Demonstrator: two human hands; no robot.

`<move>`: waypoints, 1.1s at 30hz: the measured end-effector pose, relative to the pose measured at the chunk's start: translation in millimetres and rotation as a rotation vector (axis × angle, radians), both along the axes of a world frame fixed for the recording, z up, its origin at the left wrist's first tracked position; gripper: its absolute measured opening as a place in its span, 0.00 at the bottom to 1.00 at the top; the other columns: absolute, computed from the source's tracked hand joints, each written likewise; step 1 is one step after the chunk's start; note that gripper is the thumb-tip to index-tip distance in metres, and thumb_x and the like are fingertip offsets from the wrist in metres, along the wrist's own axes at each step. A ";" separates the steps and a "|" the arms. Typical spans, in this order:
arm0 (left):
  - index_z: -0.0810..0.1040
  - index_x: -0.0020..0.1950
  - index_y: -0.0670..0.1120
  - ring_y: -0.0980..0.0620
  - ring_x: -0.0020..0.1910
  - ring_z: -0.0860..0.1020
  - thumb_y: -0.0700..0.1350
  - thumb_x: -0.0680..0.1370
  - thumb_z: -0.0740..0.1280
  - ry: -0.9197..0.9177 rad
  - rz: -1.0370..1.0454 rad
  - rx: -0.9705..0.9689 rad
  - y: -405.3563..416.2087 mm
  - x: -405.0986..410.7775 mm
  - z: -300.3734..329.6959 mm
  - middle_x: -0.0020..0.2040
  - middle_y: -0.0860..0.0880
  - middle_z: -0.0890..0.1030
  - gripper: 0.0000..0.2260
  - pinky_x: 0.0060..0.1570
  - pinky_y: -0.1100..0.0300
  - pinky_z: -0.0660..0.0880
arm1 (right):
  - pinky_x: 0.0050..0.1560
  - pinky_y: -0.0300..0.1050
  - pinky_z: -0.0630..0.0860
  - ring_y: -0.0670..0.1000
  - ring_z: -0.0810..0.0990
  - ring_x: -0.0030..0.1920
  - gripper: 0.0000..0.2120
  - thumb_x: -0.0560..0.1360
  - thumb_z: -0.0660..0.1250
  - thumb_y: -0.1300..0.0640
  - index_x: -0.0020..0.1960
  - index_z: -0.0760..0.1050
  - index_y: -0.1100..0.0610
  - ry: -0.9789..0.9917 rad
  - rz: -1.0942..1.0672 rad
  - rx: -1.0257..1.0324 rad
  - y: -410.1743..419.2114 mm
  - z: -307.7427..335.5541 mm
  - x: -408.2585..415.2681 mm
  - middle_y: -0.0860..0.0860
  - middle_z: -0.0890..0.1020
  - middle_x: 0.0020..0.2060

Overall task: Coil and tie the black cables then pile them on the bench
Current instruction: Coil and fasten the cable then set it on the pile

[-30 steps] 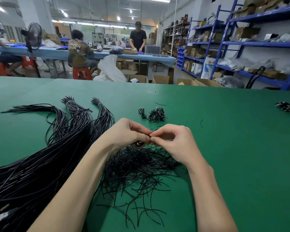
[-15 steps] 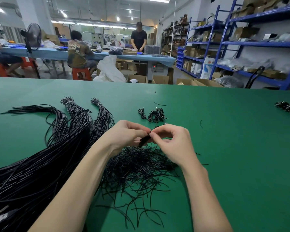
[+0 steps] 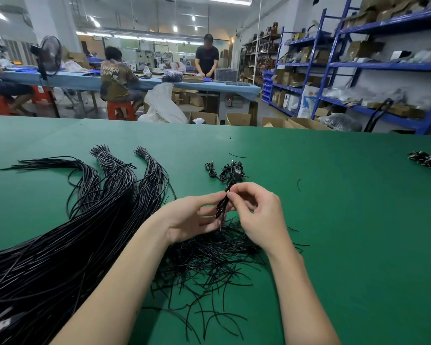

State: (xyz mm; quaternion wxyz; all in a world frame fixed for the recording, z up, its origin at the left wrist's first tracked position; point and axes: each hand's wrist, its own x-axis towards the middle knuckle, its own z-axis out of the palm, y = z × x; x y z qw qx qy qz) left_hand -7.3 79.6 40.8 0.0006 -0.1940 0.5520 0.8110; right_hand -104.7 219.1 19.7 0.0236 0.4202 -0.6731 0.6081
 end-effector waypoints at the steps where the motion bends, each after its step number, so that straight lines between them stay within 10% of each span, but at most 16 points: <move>1: 0.89 0.42 0.48 0.54 0.41 0.80 0.49 0.68 0.76 -0.017 -0.005 0.009 -1.5 0.5 -1.4 0.47 0.48 0.86 0.07 0.46 0.62 0.76 | 0.45 0.37 0.81 0.46 0.86 0.41 0.11 0.78 0.72 0.63 0.45 0.80 0.47 0.006 0.009 -0.004 -0.1 -0.3 0.2 0.44 0.85 0.39; 11: 0.86 0.52 0.42 0.56 0.45 0.80 0.40 0.65 0.77 0.141 0.171 0.039 -2.2 -5.9 -14.9 0.48 0.48 0.86 0.16 0.54 0.64 0.72 | 0.39 0.29 0.74 0.39 0.81 0.36 0.08 0.76 0.75 0.58 0.40 0.84 0.47 -0.192 -0.131 0.062 -11.1 -2.1 4.7 0.41 0.85 0.35; 18: 0.85 0.49 0.46 0.60 0.42 0.83 0.47 0.63 0.80 0.187 0.242 -0.362 -3.5 -5.0 -12.2 0.44 0.51 0.87 0.16 0.42 0.68 0.76 | 0.25 0.33 0.67 0.45 0.73 0.28 0.05 0.78 0.65 0.69 0.48 0.80 0.66 -1.363 0.334 -0.240 -8.4 1.7 1.5 0.54 0.78 0.32; 26: 0.88 0.40 0.45 0.58 0.32 0.80 0.43 0.64 0.76 0.097 0.143 0.062 -3.5 -3.1 -1.9 0.37 0.49 0.84 0.06 0.34 0.67 0.77 | 0.48 0.40 0.81 0.49 0.86 0.48 0.11 0.77 0.73 0.64 0.57 0.83 0.53 -0.334 0.207 0.033 12.1 13.0 -9.2 0.49 0.87 0.53; 33: 0.88 0.39 0.43 0.56 0.33 0.81 0.39 0.65 0.76 0.087 0.121 0.180 -5.8 1.7 1.2 0.40 0.46 0.85 0.04 0.34 0.65 0.80 | 0.53 0.41 0.81 0.46 0.84 0.51 0.15 0.73 0.79 0.58 0.56 0.85 0.43 -0.061 0.179 0.137 17.5 15.0 -11.8 0.41 0.85 0.54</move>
